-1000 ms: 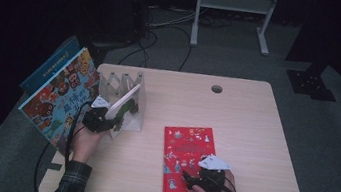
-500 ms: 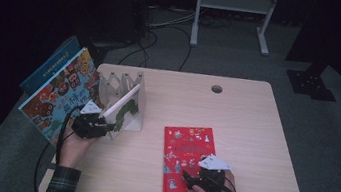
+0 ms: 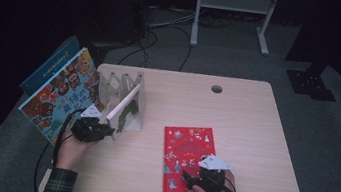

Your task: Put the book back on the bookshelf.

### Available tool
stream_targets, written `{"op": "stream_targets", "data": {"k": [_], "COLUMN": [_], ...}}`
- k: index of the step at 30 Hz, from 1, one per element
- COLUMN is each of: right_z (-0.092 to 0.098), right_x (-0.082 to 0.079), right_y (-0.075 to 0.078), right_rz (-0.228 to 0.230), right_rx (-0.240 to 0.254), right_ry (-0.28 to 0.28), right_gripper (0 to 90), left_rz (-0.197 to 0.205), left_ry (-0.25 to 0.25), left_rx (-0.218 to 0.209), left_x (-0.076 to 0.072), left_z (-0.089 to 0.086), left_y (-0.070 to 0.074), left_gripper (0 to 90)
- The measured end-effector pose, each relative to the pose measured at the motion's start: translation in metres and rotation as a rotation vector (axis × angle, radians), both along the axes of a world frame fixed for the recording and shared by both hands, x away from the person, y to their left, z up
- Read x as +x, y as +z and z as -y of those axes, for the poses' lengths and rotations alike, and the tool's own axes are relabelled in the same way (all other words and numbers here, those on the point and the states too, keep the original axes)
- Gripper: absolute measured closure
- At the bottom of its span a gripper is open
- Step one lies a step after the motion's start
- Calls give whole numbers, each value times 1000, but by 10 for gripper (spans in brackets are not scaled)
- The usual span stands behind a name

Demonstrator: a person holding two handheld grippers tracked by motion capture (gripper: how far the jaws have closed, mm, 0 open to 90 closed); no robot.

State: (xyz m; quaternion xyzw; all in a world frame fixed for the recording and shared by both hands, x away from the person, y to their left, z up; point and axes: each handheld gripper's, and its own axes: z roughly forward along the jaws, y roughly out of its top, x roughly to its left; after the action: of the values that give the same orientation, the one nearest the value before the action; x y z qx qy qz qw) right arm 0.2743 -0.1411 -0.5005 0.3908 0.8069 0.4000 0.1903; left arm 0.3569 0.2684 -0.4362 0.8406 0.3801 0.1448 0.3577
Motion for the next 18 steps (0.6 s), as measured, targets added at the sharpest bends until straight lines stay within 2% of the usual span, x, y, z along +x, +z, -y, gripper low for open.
{"op": "stream_targets", "data": {"k": [5,17,18], "right_z": [0,0,0], "right_x": [0,0,0], "right_y": [0,0,0], "right_rz": [0,0,0], "right_rx": [0,-1,-1], "right_ry": [0,0,0], "right_gripper": [155,156,155], "left_rz": [-3,5,3], "left_ry": [-26,-130,-129], "left_rx": [-7,-31,-17], "left_x": [2,9,10], "left_z": [14,55,58], "left_y": [-1,-5,-7], "left_gripper": [707,696,702]}}
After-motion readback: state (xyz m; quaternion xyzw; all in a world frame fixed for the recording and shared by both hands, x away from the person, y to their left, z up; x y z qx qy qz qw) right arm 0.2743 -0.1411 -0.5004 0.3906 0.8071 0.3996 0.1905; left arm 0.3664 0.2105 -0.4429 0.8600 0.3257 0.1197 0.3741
